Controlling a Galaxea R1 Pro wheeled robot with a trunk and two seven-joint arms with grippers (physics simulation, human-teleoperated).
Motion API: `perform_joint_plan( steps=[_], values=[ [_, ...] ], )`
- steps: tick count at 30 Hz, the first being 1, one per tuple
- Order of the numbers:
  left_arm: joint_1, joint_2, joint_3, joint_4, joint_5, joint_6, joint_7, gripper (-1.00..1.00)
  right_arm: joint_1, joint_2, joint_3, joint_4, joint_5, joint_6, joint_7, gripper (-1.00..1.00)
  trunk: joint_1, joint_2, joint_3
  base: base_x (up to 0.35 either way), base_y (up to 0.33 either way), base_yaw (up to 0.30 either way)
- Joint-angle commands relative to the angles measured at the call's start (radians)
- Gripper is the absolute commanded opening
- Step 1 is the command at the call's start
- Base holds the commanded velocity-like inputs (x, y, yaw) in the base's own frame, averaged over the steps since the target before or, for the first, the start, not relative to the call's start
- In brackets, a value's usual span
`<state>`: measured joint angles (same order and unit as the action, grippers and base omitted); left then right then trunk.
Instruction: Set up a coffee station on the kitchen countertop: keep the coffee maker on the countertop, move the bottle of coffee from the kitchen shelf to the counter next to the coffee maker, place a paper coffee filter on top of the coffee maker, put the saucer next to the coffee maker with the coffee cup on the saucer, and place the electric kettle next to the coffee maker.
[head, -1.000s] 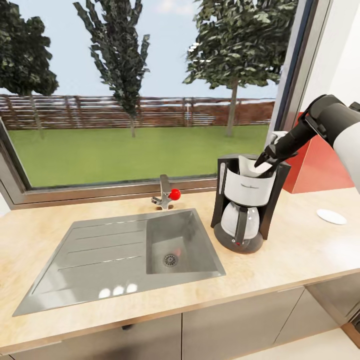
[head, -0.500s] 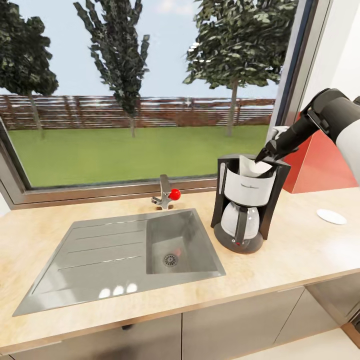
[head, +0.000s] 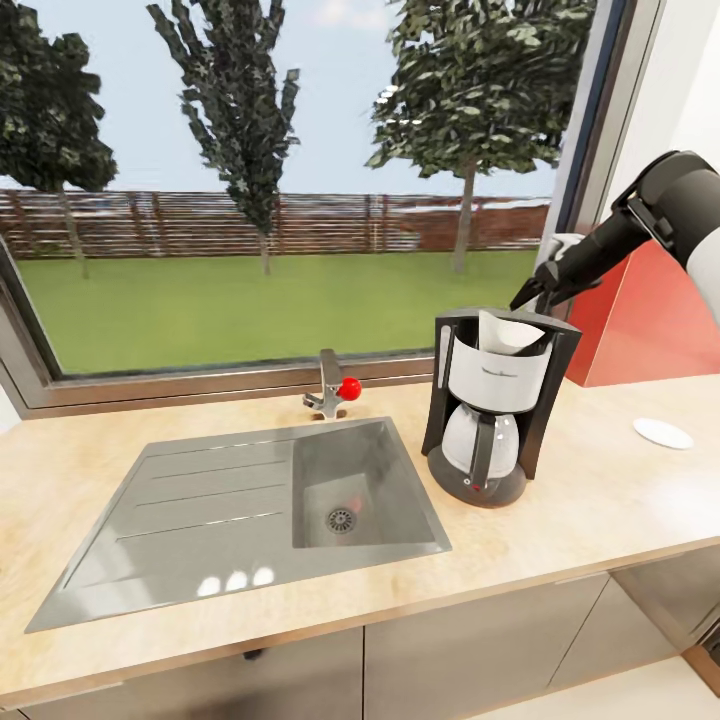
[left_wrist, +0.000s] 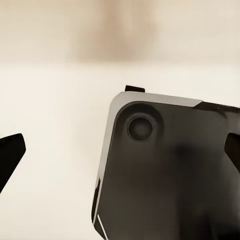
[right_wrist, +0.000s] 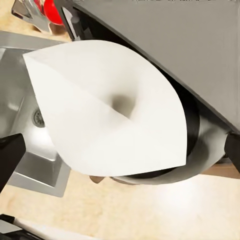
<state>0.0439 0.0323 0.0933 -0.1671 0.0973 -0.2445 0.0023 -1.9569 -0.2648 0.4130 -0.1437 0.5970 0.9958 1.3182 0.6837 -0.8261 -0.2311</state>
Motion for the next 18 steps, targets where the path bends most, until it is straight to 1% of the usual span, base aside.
perform_joint_plan(
  steps=[1, 3, 5, 10, 13, 18],
  values=[
    [0.0, 0.0, -0.001, -0.002, 0.01, -0.001, -0.001, 1.0, -0.001, -0.002, -0.003, -0.002, 0.011, 0.007, 0.009, 1.0, 0.0, -0.001, -0.001, -0.021, 0.0, 0.0],
    [0.001, 0.0, -0.001, -0.002, 0.01, -0.001, -0.001, 1.0, -0.002, -0.009, -0.003, -0.002, 0.011, 0.007, 0.011, 1.0, 0.0, -0.001, -0.001, -0.13, 0.0, 0.0],
    [0.0, 0.0, -0.001, -0.002, 0.01, -0.001, -0.001, 1.0, -0.003, -0.011, -0.003, -0.002, 0.011, 0.007, 0.011, 1.0, 0.0, -0.001, -0.001, -0.22, 0.0, 0.0],
    [0.0, 0.0, -0.001, -0.002, 0.01, -0.001, -0.001, 1.0, -0.003, -0.013, -0.003, -0.002, 0.011, 0.007, 0.012, 1.0, 0.0, -0.001, -0.001, -0.115, 0.0, 0.0],
    [0.0, 0.0, -0.002, -0.002, 0.01, -0.001, -0.001, 1.0, -0.003, -0.02, -0.003, -0.002, 0.011, 0.007, 0.012, 1.0, 0.0, -0.001, -0.001, -0.211, 0.0, 0.0],
    [0.0, 0.0, -0.002, -0.002, 0.01, -0.001, -0.001, 1.0, -0.003, -0.026, -0.003, -0.002, 0.011, 0.007, 0.012, 1.0, 0.0, -0.001, -0.001, -0.057, 0.0, 0.0]
  ],
)
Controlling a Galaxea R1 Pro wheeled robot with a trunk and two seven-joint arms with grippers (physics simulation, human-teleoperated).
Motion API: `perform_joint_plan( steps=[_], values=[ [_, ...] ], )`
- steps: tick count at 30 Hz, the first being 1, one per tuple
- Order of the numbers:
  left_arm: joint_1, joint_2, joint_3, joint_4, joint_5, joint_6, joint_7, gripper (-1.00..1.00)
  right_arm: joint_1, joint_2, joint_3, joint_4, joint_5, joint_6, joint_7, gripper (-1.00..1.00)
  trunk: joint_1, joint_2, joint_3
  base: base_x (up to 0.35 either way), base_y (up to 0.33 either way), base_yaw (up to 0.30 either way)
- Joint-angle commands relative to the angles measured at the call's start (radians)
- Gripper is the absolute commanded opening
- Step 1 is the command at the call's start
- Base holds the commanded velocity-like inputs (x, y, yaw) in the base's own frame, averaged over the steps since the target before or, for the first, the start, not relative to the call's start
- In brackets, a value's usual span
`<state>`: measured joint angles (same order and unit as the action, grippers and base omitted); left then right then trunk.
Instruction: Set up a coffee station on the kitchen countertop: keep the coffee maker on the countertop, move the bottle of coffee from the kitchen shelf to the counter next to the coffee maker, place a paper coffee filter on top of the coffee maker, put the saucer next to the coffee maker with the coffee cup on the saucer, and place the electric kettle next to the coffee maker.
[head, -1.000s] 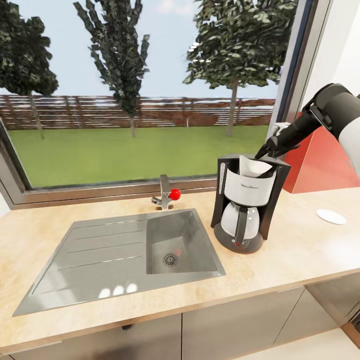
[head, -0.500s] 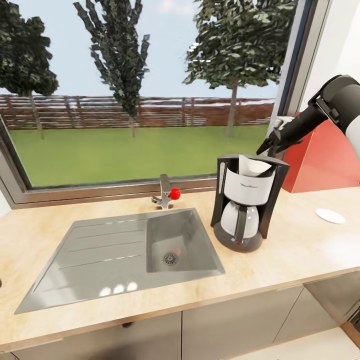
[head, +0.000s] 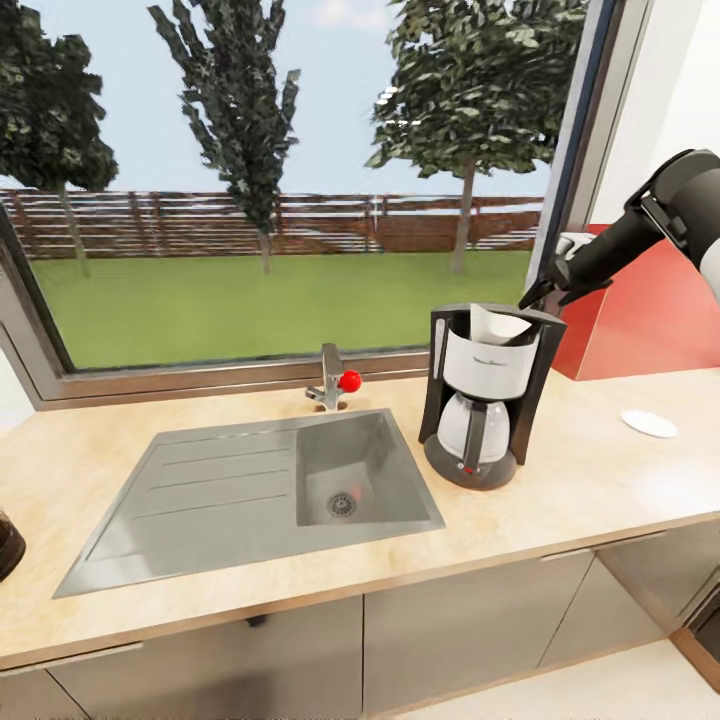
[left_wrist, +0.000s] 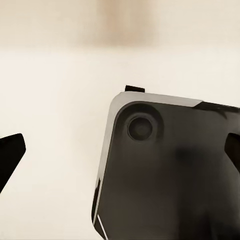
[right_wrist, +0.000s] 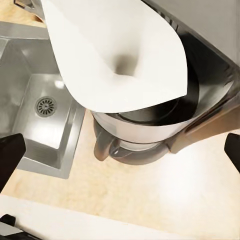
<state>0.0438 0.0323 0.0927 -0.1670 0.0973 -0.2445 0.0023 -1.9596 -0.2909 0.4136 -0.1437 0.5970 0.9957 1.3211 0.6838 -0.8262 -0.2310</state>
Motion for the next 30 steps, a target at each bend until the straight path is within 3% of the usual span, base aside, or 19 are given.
perform_joint_plan(
  steps=[1, 6, 24, 30],
  values=[
    [0.0, 0.0, -0.001, -0.002, 0.01, -0.001, -0.001, 1.0, 0.0, -0.003, -0.004, -0.002, 0.01, 0.007, 0.009, 1.0, 0.0, -0.001, -0.001, -0.031, 0.0, 0.0],
    [0.001, 0.0, -0.001, -0.002, 0.01, -0.001, -0.001, 1.0, -0.001, -0.022, -0.004, -0.002, 0.008, 0.006, 0.009, 1.0, 0.0, -0.001, -0.001, -0.165, 0.0, 0.0],
    [0.001, 0.0, -0.001, -0.002, 0.01, -0.001, -0.001, 1.0, 0.0, -0.046, -0.003, -0.002, 0.007, 0.006, 0.01, 1.0, 0.0, -0.001, -0.001, -0.156, 0.0, 0.0],
    [0.001, 0.0, -0.001, -0.002, 0.01, -0.001, -0.001, 1.0, 0.0, -0.078, -0.001, -0.002, 0.009, 0.006, 0.067, 1.0, 0.0, -0.001, -0.001, -0.104, 0.0, 0.0]
  ],
)
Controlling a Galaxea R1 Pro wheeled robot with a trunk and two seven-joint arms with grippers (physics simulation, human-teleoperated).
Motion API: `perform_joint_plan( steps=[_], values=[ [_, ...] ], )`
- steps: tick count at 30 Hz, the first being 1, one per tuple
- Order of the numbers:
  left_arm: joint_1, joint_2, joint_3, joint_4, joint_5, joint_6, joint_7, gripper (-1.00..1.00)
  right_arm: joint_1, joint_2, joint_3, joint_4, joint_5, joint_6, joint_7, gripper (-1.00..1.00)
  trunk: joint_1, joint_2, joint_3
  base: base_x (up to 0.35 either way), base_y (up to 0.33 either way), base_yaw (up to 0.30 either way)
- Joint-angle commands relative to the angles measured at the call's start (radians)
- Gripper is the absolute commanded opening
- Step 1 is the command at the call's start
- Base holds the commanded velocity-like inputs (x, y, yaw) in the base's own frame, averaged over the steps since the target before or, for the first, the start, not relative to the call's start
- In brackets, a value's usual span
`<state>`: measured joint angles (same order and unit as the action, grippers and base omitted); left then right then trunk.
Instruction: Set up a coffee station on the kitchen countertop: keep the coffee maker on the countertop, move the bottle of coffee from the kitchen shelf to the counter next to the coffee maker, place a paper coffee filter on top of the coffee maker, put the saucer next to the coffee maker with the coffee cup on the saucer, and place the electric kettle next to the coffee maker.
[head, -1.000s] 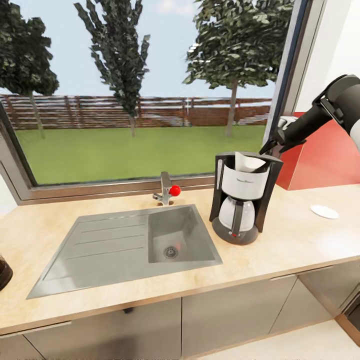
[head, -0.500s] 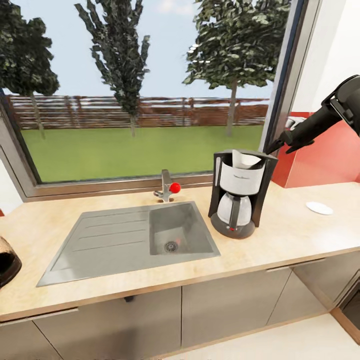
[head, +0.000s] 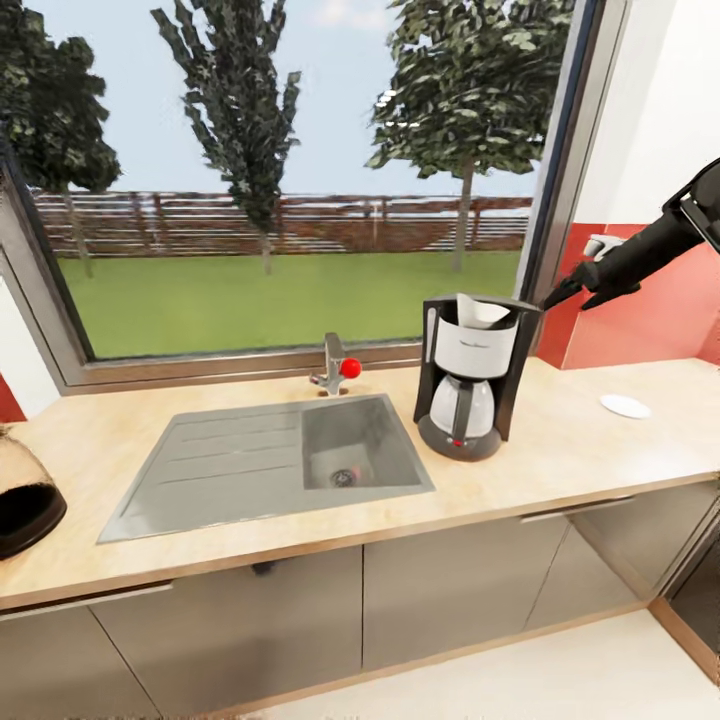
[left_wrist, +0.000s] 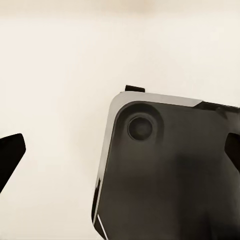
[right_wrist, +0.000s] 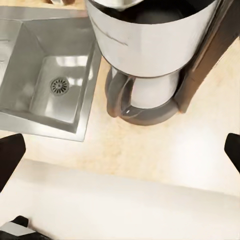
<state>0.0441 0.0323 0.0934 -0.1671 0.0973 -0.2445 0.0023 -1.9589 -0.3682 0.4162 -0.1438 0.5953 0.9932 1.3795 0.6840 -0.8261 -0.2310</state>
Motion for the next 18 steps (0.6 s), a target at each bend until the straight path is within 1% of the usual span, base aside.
perform_joint_plan(
  steps=[1, 6, 7, 13, 14, 17, 18],
  values=[
    [0.0, 0.0, -0.001, -0.002, 0.01, -0.001, -0.001, 1.0, 0.0, -0.033, -0.003, -0.002, 0.011, 0.005, 0.027, 1.0, 0.0, -0.001, -0.001, -0.291, 0.0, 0.0],
    [0.0, 0.0, -0.001, -0.002, 0.01, -0.001, -0.001, 1.0, 0.0, -0.057, -0.002, -0.001, 0.011, 0.001, 0.032, 1.0, 0.0, -0.001, -0.001, -0.248, 0.0, 0.0],
    [0.0, 0.0, -0.001, -0.002, 0.01, -0.001, -0.001, 1.0, 0.0, -0.067, -0.002, -0.001, 0.011, 0.0, 0.033, 1.0, 0.0, -0.001, -0.001, -0.118, 0.0, 0.0],
    [0.0, 0.0, -0.001, -0.002, 0.01, -0.001, -0.001, 1.0, 0.002, -0.101, 0.0, 0.001, 0.011, -0.002, 0.034, 1.0, 0.0, -0.001, -0.001, -0.058, 0.0, 0.0],
    [0.0, 0.0, -0.001, -0.002, 0.01, -0.001, -0.001, 1.0, 0.003, -0.119, 0.005, 0.002, 0.01, -0.007, 0.035, 1.0, 0.0, -0.001, -0.001, -0.068, 0.0, 0.0],
    [0.0, 0.0, -0.001, -0.002, 0.01, -0.001, -0.001, 1.0, 0.007, -0.151, 0.021, 0.005, 0.01, -0.042, 0.037, 1.0, 0.0, -0.001, -0.001, -0.153, 0.0, 0.0],
    [0.0, 0.0, -0.002, -0.002, 0.01, -0.001, -0.001, 1.0, 0.009, -0.17, 0.035, 0.009, 0.011, -0.08, 0.043, 1.0, 0.0, -0.001, -0.001, -0.242, 0.0, 0.0]
  ],
)
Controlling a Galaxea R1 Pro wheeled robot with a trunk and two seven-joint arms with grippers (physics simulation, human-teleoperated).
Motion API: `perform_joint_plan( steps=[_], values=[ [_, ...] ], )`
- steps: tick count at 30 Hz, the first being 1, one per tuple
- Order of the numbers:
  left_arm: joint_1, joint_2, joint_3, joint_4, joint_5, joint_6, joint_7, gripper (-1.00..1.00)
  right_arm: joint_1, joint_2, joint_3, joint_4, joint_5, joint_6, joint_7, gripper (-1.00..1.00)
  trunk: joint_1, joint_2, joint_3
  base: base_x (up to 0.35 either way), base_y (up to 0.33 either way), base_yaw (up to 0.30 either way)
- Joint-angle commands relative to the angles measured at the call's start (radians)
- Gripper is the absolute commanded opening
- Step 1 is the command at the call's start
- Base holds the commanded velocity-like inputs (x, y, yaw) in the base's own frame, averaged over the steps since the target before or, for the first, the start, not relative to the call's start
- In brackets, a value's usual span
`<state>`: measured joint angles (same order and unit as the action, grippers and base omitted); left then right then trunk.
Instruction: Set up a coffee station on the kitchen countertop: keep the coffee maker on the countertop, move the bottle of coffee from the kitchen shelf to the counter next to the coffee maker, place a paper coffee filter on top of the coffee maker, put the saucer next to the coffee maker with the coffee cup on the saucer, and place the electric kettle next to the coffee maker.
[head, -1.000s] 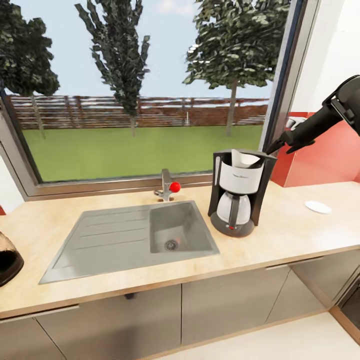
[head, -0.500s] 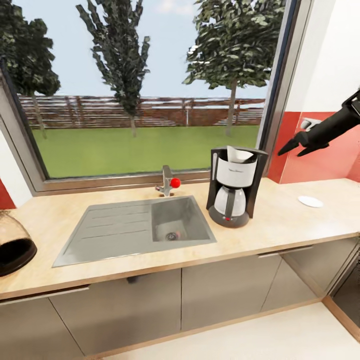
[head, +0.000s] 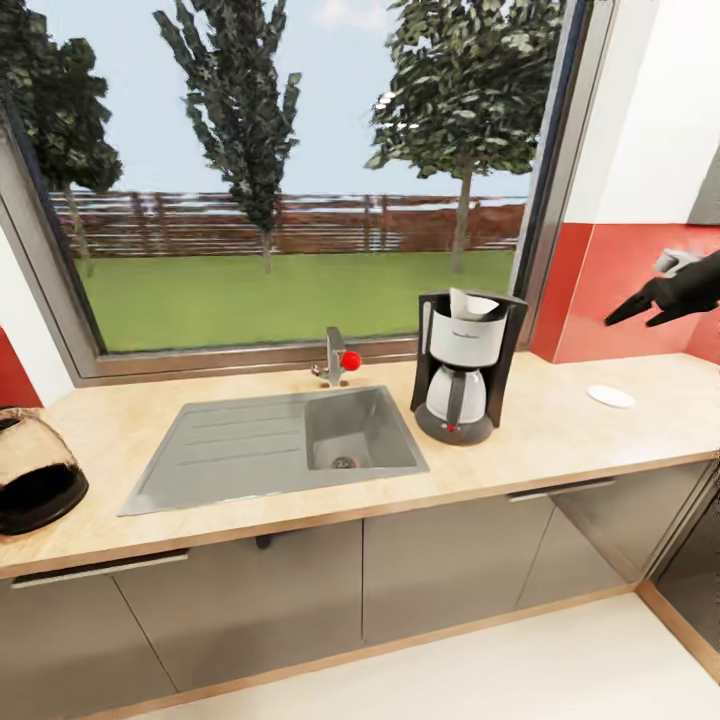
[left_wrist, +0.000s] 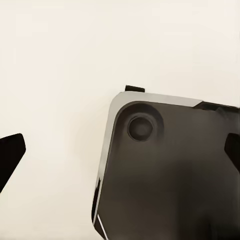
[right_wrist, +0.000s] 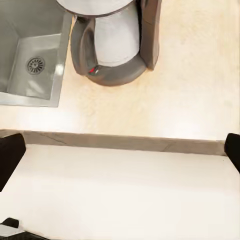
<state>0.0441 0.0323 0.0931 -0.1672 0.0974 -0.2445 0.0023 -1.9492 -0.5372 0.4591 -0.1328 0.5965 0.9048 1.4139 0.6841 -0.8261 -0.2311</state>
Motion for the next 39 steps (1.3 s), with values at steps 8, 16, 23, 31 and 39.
perform_joint_plan(
  steps=[8, 16, 23, 31, 39],
  values=[
    [0.0, 0.0, -0.002, -0.002, 0.01, -0.001, -0.001, 1.0, 0.008, -0.061, 0.086, 0.132, 0.011, -0.258, 0.091, 1.0, 0.0, -0.001, -0.001, -0.224, 0.0, 0.0],
    [0.0, 0.0, -0.002, -0.002, 0.01, -0.001, -0.001, 1.0, 0.128, -0.135, 0.117, 0.182, 0.011, -0.526, 0.135, 1.0, 0.0, -0.001, -0.001, -0.034, 0.0, 0.0],
    [0.0, 0.0, -0.002, -0.002, 0.01, -0.001, -0.001, 1.0, 0.337, -0.154, 0.117, 0.185, 0.005, -0.643, 0.135, 1.0, 0.0, -0.001, -0.001, -0.003, 0.0, 0.0],
    [0.0, 0.0, -0.002, -0.002, 0.01, -0.001, -0.001, 1.0, 0.565, -0.16, 0.114, 0.188, -0.034, -0.726, 0.131, 1.0, 0.0, -0.001, -0.001, 0.0, 0.0, 0.0],
    [0.0, -0.001, -0.003, -0.002, 0.01, -0.001, -0.001, 1.0, 0.795, -0.161, 0.113, 0.187, -0.252, -0.791, 0.111, 1.0, 0.0, -0.001, -0.001, 0.0, 0.0, 0.0]
  ],
)
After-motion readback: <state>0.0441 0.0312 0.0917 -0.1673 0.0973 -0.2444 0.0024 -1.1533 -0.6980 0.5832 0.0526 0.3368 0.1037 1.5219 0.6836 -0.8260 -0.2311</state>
